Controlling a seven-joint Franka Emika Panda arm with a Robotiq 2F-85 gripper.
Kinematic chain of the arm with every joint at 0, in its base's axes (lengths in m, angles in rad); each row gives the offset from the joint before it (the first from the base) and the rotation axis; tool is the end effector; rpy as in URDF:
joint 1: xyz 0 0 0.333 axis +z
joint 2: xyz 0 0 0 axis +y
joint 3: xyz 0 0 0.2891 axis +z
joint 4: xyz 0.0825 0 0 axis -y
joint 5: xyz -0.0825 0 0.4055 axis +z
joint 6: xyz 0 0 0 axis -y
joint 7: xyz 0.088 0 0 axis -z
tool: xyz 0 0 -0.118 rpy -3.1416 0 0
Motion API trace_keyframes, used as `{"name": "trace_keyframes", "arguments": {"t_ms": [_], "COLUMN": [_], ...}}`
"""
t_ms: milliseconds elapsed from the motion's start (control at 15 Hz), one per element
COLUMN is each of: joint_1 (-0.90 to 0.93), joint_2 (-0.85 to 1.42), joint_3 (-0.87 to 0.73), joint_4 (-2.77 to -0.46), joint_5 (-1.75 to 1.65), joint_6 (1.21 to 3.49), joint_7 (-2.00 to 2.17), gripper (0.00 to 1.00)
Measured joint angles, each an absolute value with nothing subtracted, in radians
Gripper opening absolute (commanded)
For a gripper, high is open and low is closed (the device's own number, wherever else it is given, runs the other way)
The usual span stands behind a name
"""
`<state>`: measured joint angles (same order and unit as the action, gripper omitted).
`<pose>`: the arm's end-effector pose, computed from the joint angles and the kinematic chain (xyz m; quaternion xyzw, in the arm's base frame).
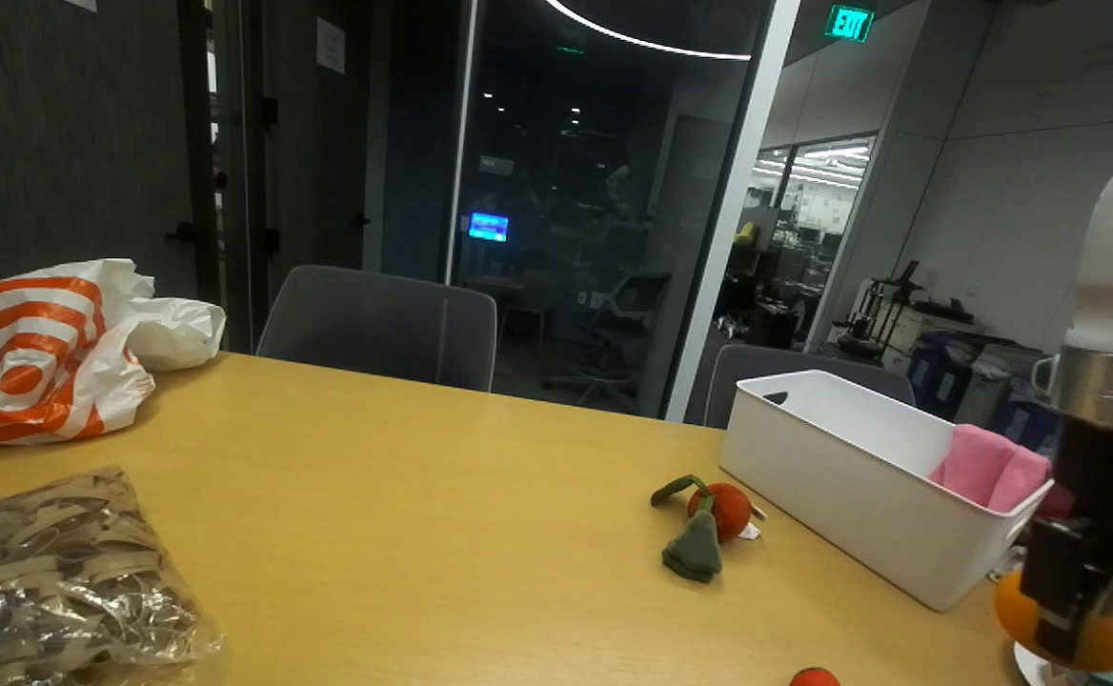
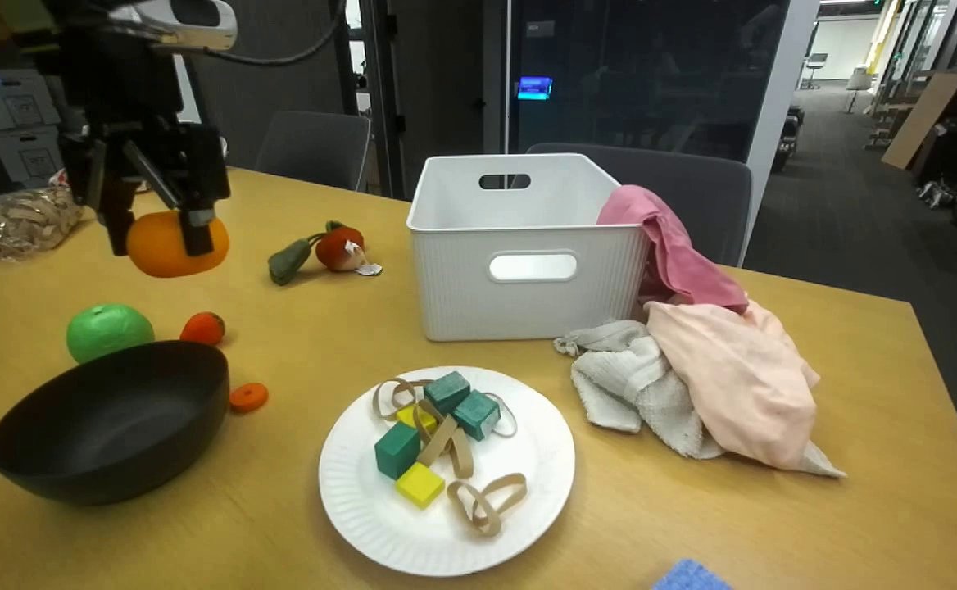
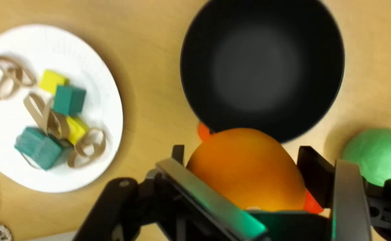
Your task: Put the orange and the apple inside the black bowl
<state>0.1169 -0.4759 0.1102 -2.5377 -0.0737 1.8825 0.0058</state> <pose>0.3947 0.0820 0.3770 0.9873 0.1158 -0.0840 0.0686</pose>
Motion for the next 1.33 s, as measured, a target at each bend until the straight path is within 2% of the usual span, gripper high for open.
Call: {"name": "trace_keyframes", "arguments": {"t_ms": [133,267,600,667,733,800,933,1000,1067,1133,1333], "joint_1": [0.117,0.117,0.117,0.116,0.116,0.116,0.116,0.116,0.118,0.123,0.159], "joint_2": [-0.527,-0.549,-0.528,-0.518,-0.508,-0.499,-0.487,-0.487,-0.490,-0.495,-0.512], "joint_3": [0.109,0.108,0.092,0.086,0.079,0.073,0.062,0.059,0.058,0.059,0.074], "joint_4": [-2.547,-2.579,-2.704,-2.724,-2.739,-2.748,-2.751,-2.748,-2.740,-2.728,-2.679], "joint_5": [-0.073,-0.073,-0.075,-0.075,-0.075,-0.074,-0.063,-0.051,-0.040,-0.028,0.012], "joint_6": [1.726,1.671,1.782,1.810,1.836,1.857,1.886,1.894,1.900,1.907,1.918], "joint_7": [0.008,0.004,-0.015,-0.017,-0.021,-0.023,-0.029,-0.036,-0.044,-0.053,-0.080], "gripper": [0.02,0.03,0.06,0.31,0.32,0.52,0.62,0.79,0.81,1.00,1.00]}}
